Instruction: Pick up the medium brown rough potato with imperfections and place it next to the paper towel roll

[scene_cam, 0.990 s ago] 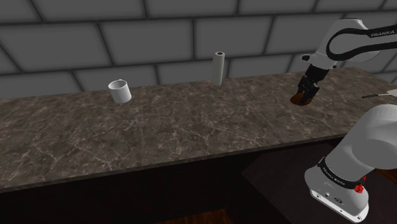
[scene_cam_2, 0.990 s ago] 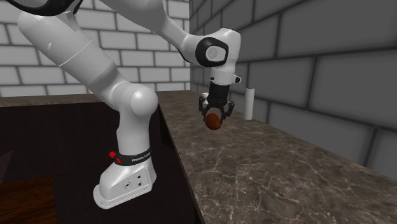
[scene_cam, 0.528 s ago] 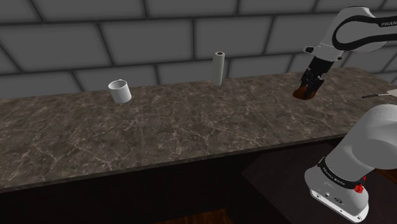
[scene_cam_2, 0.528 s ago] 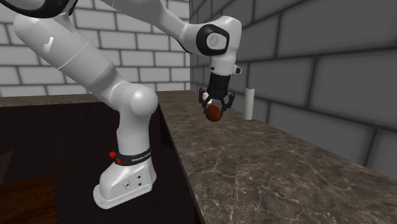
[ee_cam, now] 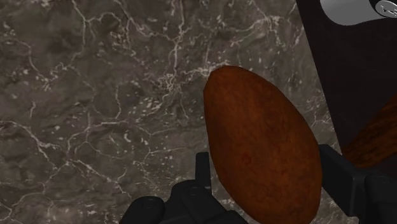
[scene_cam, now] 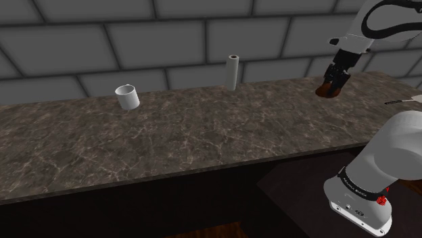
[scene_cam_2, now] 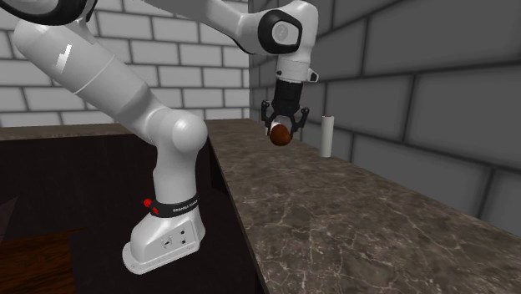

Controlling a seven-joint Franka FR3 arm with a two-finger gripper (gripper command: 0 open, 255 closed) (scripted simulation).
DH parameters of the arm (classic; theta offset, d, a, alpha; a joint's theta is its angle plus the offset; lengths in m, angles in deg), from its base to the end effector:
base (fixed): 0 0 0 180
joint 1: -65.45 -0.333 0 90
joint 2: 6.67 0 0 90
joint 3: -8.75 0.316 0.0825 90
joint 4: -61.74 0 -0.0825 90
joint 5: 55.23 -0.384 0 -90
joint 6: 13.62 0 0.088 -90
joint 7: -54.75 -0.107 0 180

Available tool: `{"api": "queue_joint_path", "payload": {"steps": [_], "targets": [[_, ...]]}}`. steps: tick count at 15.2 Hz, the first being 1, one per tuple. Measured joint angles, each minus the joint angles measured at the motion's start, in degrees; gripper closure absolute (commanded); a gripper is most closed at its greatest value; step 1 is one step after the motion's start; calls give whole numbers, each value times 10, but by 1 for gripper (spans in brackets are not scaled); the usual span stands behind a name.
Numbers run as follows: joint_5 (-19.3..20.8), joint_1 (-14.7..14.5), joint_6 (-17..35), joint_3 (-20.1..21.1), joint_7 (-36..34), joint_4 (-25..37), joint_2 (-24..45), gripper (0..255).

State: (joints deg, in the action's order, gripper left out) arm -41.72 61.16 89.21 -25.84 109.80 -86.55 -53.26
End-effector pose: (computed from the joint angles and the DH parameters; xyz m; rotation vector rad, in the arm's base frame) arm 0.2762 -0.1903 0.4580 -2.7827 -0.9678 -0.1070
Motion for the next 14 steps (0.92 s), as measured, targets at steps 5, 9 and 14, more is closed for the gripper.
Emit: {"api": "queue_joint_path", "payload": {"steps": [5, 9, 14], "targets": [[-10, -4, -38, 13, -4, 35, -3, 255], [-18, -7, -69, 25, -8, 63, -6, 255], [-27, -10, -104, 35, -11, 99, -5, 255]]}}
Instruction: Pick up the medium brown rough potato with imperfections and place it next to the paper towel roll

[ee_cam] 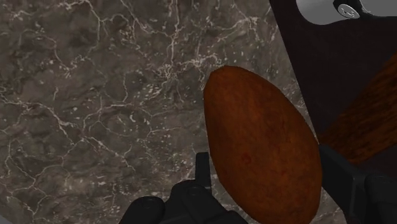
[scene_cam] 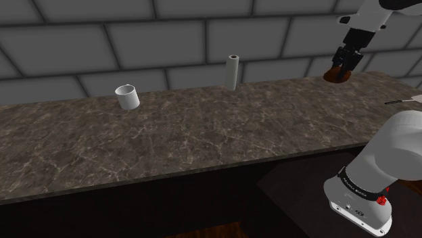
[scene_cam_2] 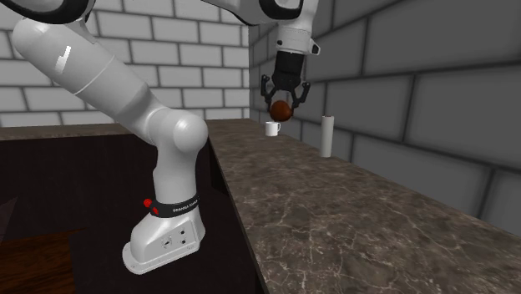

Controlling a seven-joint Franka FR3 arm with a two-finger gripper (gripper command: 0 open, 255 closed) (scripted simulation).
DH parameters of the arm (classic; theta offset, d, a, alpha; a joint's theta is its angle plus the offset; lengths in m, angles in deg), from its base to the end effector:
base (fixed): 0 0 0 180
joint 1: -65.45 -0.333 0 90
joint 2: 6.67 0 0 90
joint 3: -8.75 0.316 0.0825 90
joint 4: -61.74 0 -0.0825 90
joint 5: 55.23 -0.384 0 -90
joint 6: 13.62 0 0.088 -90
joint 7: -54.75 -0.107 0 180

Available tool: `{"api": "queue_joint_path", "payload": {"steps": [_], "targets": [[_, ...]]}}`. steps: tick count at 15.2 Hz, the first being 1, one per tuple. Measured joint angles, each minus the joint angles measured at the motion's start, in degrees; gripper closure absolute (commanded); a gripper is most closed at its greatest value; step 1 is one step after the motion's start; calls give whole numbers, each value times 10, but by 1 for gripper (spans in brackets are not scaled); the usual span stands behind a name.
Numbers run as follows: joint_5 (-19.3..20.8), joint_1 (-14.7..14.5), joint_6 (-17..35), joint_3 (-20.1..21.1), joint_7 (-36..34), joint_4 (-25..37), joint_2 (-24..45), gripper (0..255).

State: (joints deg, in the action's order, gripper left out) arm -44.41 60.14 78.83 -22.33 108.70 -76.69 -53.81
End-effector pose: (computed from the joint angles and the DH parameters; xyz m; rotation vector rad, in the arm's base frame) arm 0.2749 -0.1905 0.5311 -2.7827 -0.9679 -0.1070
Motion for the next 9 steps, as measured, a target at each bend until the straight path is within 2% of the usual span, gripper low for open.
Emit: {"api": "queue_joint_path", "payload": {"steps": [7, 9], "targets": [[-13, -8, -48, 13, -4, 59, 11, 255], [-23, -22, -42, 11, -8, 81, 38, 255]]}}
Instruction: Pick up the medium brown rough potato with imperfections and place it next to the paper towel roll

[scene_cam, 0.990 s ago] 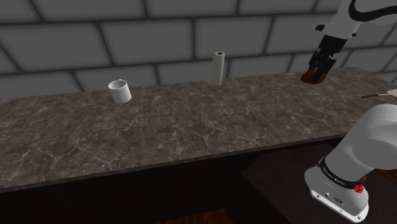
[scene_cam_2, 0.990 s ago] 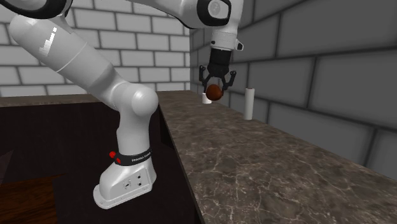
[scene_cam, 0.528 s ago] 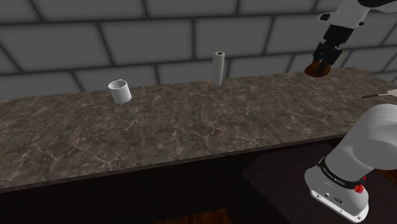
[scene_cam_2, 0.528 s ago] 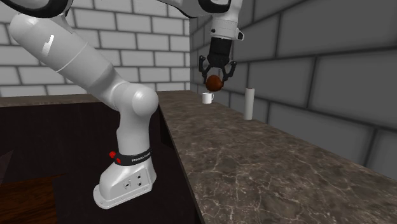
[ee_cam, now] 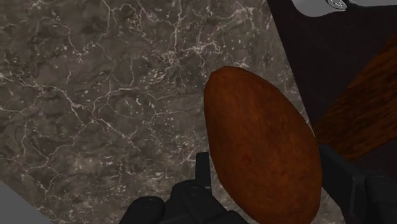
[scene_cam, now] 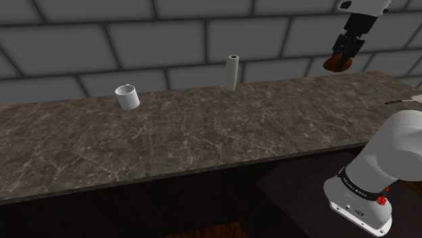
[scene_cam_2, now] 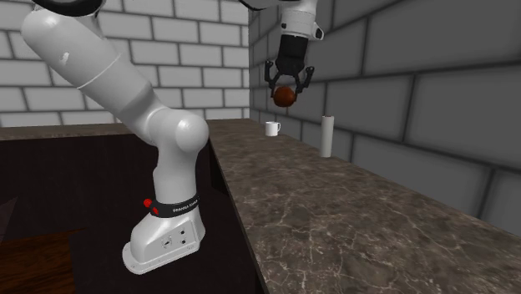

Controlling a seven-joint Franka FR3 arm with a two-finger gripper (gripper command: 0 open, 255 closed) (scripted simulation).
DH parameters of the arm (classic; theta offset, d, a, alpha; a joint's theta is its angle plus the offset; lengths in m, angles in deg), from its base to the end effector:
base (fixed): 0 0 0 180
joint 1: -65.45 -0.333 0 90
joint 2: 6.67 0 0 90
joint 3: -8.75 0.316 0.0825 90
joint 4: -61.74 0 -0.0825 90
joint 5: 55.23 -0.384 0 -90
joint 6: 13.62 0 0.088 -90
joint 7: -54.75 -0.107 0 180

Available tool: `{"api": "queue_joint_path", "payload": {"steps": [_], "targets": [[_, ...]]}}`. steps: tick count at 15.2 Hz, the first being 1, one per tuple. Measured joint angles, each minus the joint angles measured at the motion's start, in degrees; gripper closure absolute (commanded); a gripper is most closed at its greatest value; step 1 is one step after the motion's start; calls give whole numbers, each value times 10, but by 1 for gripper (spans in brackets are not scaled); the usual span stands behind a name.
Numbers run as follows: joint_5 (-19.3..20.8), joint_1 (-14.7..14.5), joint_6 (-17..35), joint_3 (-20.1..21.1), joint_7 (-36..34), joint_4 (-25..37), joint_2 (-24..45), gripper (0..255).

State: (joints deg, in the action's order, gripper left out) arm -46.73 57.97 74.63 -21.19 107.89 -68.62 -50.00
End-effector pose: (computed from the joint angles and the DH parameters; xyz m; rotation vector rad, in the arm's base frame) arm 0.2927 -0.1886 0.5736 -2.7825 -0.9672 -0.1072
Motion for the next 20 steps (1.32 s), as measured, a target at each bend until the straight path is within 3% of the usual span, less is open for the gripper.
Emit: {"api": "queue_joint_path", "payload": {"steps": [5, 13, 20], "targets": [[-32, -40, 40, -6, -12, 44, 85, 255], [-110, -104, 74, -31, -6, 178, 265, 255], [-204, -121, 56, -57, 23, 340, 441, 255]]}}
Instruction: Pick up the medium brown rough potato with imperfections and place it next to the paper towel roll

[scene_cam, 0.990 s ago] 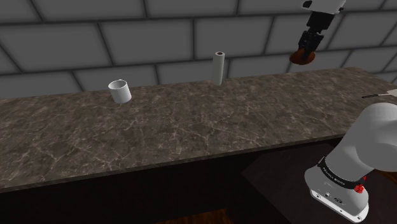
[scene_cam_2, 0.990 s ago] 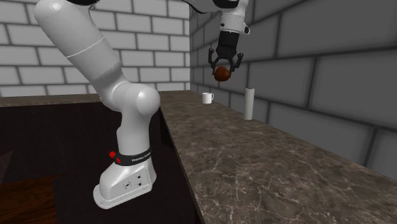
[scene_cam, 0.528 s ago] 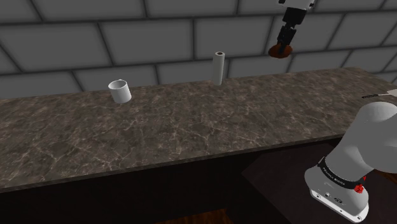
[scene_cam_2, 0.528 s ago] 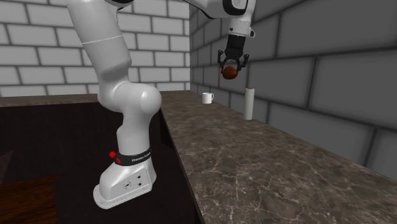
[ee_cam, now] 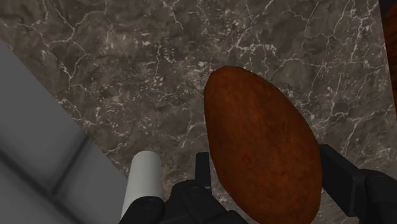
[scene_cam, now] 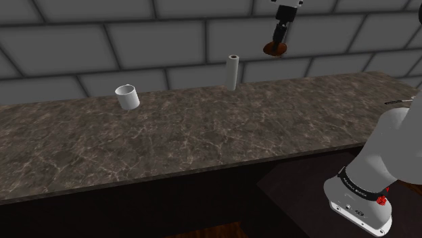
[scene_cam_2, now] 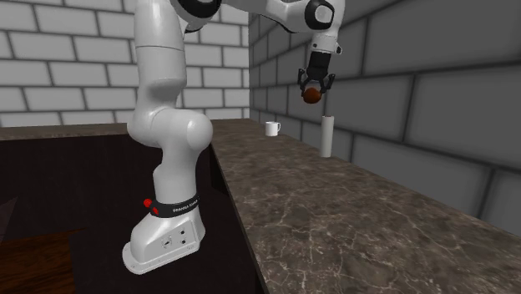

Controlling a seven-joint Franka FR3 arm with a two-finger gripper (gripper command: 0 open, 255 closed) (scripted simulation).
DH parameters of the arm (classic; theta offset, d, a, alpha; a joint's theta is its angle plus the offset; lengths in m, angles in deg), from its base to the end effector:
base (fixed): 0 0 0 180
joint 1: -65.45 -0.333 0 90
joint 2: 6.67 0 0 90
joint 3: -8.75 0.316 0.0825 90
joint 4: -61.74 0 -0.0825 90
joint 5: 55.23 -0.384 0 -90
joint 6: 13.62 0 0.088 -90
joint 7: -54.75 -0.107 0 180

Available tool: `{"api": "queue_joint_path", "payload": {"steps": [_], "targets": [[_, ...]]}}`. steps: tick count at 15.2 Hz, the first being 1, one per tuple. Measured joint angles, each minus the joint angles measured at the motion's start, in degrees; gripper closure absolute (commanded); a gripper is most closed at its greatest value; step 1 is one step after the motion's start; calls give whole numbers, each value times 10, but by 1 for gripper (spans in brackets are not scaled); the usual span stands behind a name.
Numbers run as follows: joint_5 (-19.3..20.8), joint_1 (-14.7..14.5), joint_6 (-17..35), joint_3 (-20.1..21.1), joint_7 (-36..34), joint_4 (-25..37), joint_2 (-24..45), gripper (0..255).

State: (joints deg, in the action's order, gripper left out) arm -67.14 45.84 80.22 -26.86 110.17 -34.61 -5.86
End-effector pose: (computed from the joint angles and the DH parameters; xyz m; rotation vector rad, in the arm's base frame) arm 0.5442 -0.1323 0.5733 -2.7834 -0.9660 -0.1054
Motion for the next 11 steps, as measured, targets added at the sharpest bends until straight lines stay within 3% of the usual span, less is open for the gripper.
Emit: {"api": "queue_joint_path", "payload": {"steps": [4, 10, 11], "targets": [[-62, 16, -29, 0, 9, 117, 109, 255], [-155, 94, -121, 23, -5, 374, 292, 255], [-160, 100, -123, 26, -5, 387, 304, 255]]}}
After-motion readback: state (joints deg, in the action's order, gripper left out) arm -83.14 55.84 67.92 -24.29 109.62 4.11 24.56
